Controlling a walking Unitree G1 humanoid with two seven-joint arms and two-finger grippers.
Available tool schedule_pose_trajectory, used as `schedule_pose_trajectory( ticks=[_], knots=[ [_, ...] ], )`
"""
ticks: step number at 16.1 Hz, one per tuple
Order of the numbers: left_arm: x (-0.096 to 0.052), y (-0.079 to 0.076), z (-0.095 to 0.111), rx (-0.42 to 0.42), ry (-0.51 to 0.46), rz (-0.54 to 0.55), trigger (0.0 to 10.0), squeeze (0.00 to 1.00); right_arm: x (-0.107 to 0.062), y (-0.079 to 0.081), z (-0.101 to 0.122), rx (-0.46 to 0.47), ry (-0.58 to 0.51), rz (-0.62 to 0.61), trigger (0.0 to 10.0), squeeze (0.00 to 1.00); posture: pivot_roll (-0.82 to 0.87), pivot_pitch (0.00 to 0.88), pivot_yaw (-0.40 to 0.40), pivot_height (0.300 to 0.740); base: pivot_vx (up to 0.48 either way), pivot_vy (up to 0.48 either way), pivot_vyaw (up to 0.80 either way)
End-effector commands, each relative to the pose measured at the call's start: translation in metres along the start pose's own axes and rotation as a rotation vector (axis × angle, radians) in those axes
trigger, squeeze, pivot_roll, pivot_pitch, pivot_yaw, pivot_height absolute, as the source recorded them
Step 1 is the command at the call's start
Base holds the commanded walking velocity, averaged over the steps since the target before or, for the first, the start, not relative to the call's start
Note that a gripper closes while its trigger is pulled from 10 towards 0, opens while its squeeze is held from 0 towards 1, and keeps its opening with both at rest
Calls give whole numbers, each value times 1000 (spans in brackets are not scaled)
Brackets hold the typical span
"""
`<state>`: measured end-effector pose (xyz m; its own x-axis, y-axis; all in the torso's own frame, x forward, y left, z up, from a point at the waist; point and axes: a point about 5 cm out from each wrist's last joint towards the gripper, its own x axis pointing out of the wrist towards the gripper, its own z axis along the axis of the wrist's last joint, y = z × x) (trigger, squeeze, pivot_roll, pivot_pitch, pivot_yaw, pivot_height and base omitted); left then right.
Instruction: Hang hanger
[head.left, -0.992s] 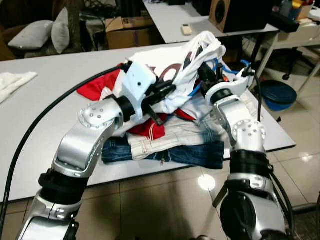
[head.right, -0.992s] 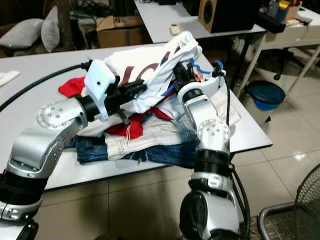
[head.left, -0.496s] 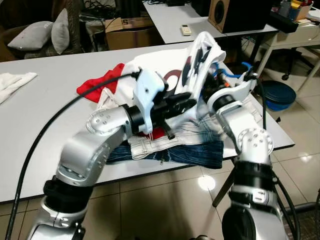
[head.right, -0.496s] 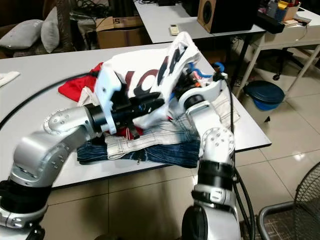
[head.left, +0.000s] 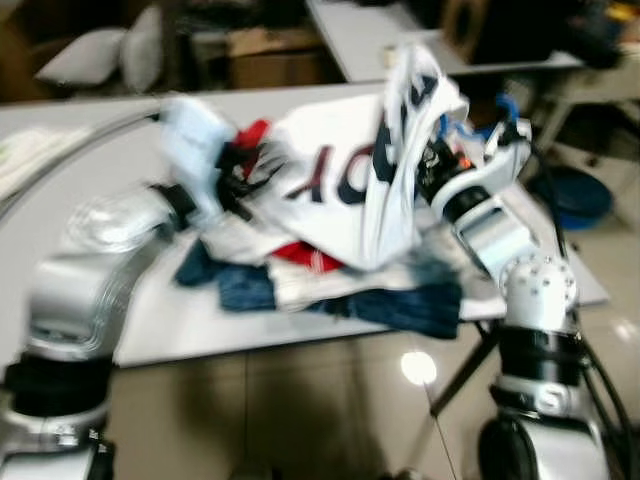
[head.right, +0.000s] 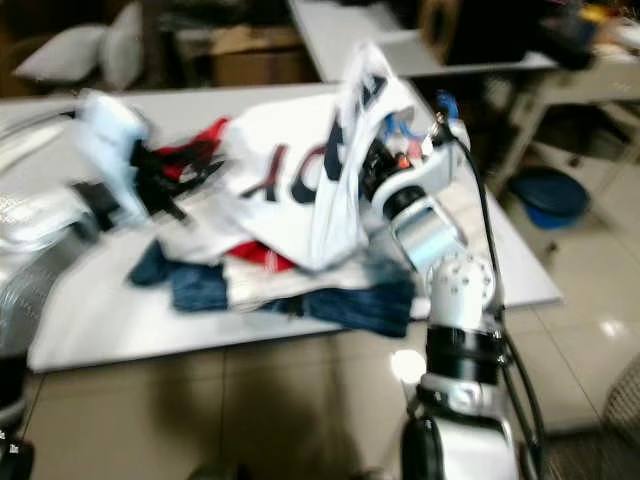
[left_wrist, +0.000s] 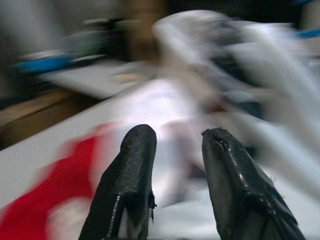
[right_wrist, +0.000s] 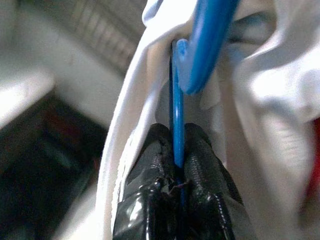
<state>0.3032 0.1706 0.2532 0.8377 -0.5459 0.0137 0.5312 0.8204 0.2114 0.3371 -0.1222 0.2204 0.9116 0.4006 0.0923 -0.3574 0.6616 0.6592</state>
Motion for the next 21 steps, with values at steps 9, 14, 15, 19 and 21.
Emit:
schedule_pose_trajectory(
  ticks=[9,14,15,19,21],
  knots=[
    [-49,-24,-17,31,99,177,10000,0,-33,51,-36,-201,263,319,10000,0,158,87,-108,740,0,0,800],
    [-47,-62,-41,50,201,73,10000,0,-72,29,-47,-332,361,194,10000,0,89,90,-19,740,0,0,800],
    [-39,-63,-42,54,191,86,10000,0,-82,23,-43,-340,345,151,10000,0,79,87,-3,740,0,0,800],
    [-16,-78,-45,60,147,22,10000,0,-95,20,-27,-363,241,21,10000,0,1,87,42,740,0,0,800],
    [-11,-88,-43,47,135,1,10000,0,-105,19,-16,-359,207,30,10000,0,-28,91,46,740,0,0,800]
  ],
)
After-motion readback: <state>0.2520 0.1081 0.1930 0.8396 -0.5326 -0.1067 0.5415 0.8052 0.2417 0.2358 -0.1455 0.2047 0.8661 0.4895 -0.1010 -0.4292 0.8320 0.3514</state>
